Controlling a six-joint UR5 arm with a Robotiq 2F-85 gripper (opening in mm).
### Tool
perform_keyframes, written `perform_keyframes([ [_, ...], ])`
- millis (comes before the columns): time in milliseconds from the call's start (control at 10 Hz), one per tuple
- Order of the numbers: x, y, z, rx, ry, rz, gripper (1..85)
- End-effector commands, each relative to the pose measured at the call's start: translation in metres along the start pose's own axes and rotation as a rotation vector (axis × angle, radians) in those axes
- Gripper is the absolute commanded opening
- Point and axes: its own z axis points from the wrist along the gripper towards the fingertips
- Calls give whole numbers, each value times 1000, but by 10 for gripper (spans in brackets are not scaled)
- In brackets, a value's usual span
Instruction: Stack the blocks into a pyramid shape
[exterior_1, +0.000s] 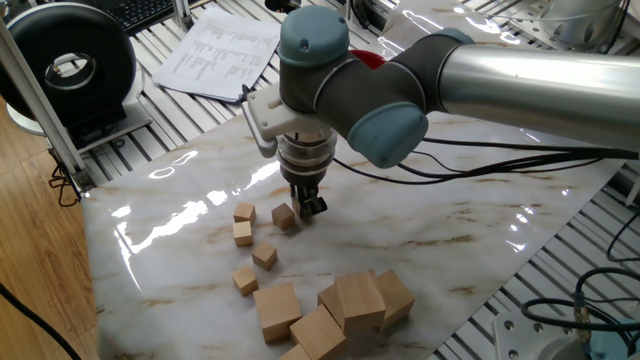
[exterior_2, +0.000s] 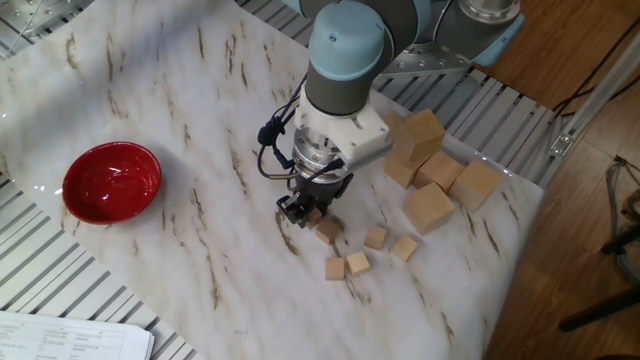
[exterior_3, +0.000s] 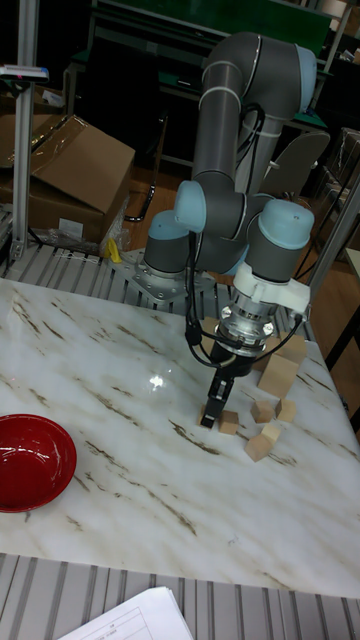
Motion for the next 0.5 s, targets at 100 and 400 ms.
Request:
perform_keyframes([
  [100,-1,-2,1,7,-13,31,357],
  [400,3,-3,0,16,-14,41,273],
])
